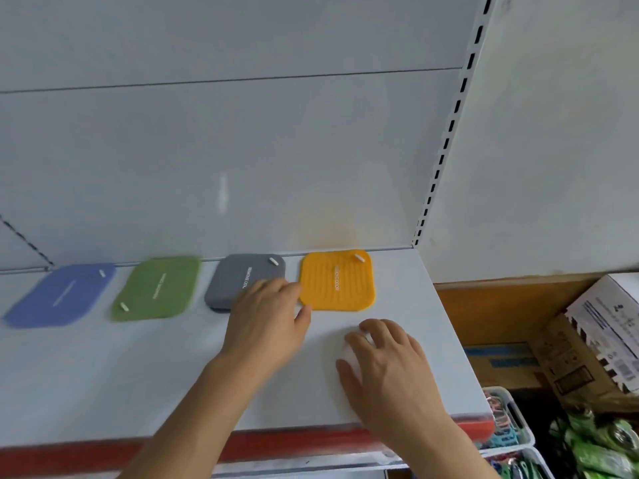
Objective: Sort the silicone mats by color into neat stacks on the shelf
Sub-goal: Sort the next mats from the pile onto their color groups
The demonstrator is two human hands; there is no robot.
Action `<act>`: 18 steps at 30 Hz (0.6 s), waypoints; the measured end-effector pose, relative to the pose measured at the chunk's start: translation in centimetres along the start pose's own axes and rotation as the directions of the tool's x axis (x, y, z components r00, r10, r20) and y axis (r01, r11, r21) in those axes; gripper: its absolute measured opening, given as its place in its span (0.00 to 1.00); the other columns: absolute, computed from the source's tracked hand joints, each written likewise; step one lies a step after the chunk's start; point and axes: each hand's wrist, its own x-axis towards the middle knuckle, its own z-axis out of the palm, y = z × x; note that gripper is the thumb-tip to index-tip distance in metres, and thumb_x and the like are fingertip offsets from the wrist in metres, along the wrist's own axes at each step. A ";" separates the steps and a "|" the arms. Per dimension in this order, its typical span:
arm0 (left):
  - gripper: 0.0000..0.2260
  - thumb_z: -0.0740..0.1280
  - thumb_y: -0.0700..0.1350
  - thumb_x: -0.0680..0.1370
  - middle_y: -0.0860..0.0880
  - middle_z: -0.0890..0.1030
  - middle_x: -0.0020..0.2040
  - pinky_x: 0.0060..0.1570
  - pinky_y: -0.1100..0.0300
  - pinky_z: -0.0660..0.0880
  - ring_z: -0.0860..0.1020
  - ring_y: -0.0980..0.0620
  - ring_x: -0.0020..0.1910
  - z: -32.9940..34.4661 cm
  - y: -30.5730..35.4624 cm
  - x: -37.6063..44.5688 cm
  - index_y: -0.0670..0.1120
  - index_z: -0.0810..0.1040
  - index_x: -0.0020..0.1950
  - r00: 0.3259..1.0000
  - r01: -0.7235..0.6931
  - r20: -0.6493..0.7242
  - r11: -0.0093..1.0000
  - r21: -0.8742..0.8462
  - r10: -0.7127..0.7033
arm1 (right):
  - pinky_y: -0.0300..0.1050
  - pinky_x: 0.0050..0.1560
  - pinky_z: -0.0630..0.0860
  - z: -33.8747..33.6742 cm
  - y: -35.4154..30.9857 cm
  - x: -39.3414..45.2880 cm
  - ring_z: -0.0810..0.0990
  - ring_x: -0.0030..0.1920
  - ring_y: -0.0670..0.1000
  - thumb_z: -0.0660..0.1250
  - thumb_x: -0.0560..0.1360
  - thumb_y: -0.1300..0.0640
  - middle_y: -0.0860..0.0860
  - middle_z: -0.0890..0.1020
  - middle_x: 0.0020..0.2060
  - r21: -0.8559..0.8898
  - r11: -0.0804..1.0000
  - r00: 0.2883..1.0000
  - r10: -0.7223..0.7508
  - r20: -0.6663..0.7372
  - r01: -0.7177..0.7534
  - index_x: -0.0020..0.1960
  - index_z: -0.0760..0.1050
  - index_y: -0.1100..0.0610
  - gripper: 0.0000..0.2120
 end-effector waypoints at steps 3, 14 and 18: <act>0.17 0.62 0.58 0.80 0.53 0.84 0.54 0.51 0.49 0.79 0.82 0.46 0.53 -1.8 -2.5 -3.2 0.50 0.82 0.61 1.000 0.008 -0.014 1.000 -0.008 -0.008 | 0.53 0.54 0.81 0.1 -3.2 0.6 0.81 0.59 0.56 0.58 0.76 0.40 0.50 0.83 0.57 -0.012 0.998 0.998 -0.062 -0.001 0.062 0.54 0.82 0.51 0.21; 0.24 0.58 0.61 0.78 0.52 0.85 0.54 0.54 0.47 0.80 0.83 0.47 0.54 -8.1 -20.6 -19.6 0.49 0.83 0.62 0.957 0.266 -0.109 0.963 -0.045 -0.270 | 0.54 0.54 0.82 1.8 -23.6 -0.5 0.82 0.58 0.57 0.59 0.77 0.39 0.52 0.83 0.58 0.051 0.954 0.955 -0.296 0.014 0.295 0.59 0.83 0.52 0.23; 0.23 0.58 0.61 0.78 0.53 0.84 0.56 0.55 0.49 0.79 0.81 0.48 0.56 -10.0 -27.3 -26.3 0.50 0.82 0.63 0.917 0.374 -0.130 0.926 -0.048 -0.377 | 0.56 0.52 0.82 3.7 -31.7 -1.9 0.82 0.56 0.61 0.63 0.76 0.42 0.55 0.84 0.56 0.110 0.927 0.933 -0.360 -0.010 0.359 0.56 0.83 0.56 0.21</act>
